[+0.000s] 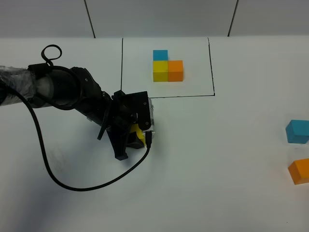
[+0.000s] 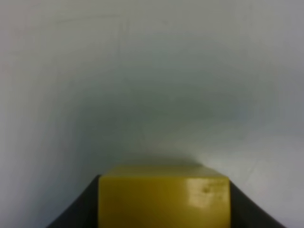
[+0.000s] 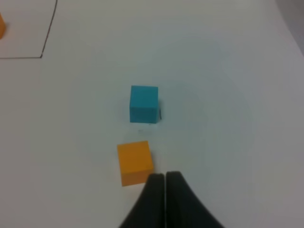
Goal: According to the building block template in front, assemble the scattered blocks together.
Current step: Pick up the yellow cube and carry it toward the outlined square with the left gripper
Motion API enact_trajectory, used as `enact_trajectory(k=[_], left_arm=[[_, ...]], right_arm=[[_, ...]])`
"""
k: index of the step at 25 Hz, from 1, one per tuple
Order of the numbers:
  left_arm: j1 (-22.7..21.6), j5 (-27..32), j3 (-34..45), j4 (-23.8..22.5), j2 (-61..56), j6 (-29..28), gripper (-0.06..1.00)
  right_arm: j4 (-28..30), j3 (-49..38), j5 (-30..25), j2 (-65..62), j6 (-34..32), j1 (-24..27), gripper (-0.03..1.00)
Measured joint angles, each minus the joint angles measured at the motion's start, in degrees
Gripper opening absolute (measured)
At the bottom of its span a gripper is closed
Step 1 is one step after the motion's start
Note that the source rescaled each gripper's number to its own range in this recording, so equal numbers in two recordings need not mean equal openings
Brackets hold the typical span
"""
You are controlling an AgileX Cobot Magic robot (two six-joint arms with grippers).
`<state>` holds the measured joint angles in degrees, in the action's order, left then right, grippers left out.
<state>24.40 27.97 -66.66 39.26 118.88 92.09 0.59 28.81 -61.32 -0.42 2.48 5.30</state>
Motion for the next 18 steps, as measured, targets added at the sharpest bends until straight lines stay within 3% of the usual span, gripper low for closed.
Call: enact_trajectory(k=[8, 14, 18], left_arm=[[0.00, -0.25, 0.00, 0.05, 0.00, -3.02, 0.51], [0.00, -2.25, 0.00, -0.05, 0.00, -9.35, 0.81], [0.00, -3.80, 0.00, -1.59, 0.00, -13.71, 0.93]], right_arm=[[0.00, 0.00, 0.00, 0.00, 0.00, 0.00, 0.00], [0.00, 0.00, 0.00, 0.00, 0.00, 0.00, 0.00], [0.00, 0.00, 0.00, 0.00, 0.00, 0.00, 0.00]])
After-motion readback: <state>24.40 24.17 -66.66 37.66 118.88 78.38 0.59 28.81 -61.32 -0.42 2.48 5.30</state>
